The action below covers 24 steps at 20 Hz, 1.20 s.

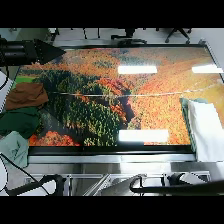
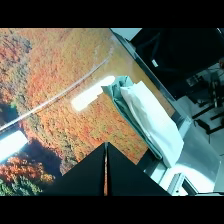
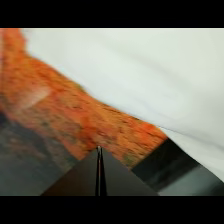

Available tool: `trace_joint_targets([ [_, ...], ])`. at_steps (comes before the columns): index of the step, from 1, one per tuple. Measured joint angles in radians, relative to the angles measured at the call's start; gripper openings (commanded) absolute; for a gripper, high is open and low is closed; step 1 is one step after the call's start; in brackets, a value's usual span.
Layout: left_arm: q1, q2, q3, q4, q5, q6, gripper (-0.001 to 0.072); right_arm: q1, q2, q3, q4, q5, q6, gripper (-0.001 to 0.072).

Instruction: Fold the shirts.

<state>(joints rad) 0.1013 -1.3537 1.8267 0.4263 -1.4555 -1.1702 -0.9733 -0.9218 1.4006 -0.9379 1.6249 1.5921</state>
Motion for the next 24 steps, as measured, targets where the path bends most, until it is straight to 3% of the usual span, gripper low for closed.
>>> trace_joint_targets([
  [5,-0.029,0.044,-0.13,0.0,0.014,0.051,0.001,0.233,0.154,-0.122,0.089,-0.124,-0.06,0.0019],
  [14,-0.211,0.274,-0.673,0.122,0.153,0.113,0.001,0.807,0.473,-0.684,0.041,-0.437,-0.071,0.0019],
  [24,-0.285,0.41,-0.888,0.161,0.254,0.098,0.0011,0.957,0.51,-0.79,0.038,-0.542,-0.098,0.002],
])
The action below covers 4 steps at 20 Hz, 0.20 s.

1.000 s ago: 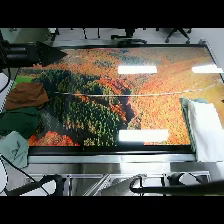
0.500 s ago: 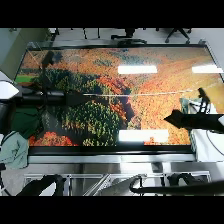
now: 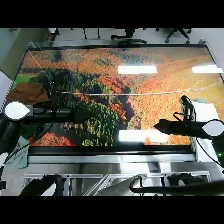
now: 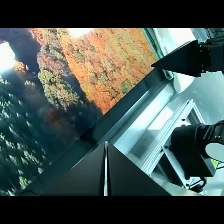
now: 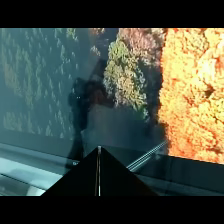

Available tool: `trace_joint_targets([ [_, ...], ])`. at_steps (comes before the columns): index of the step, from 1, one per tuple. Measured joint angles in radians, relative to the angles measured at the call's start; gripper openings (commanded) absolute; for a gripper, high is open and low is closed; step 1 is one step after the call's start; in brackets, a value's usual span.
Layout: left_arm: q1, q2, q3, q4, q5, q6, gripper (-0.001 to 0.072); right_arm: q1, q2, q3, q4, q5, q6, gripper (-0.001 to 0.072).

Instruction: Fold the shirts.

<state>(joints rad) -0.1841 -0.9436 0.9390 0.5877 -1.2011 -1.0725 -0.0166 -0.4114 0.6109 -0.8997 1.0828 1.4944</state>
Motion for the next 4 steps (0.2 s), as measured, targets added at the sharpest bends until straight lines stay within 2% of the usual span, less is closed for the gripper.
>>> trace_joint_targets([
  [4,-0.002,0.006,-0.008,0.003,0.005,-0.003,0.0011,0.004,0.001,-0.003,0.003,-0.001,-0.002,0.0019],
])
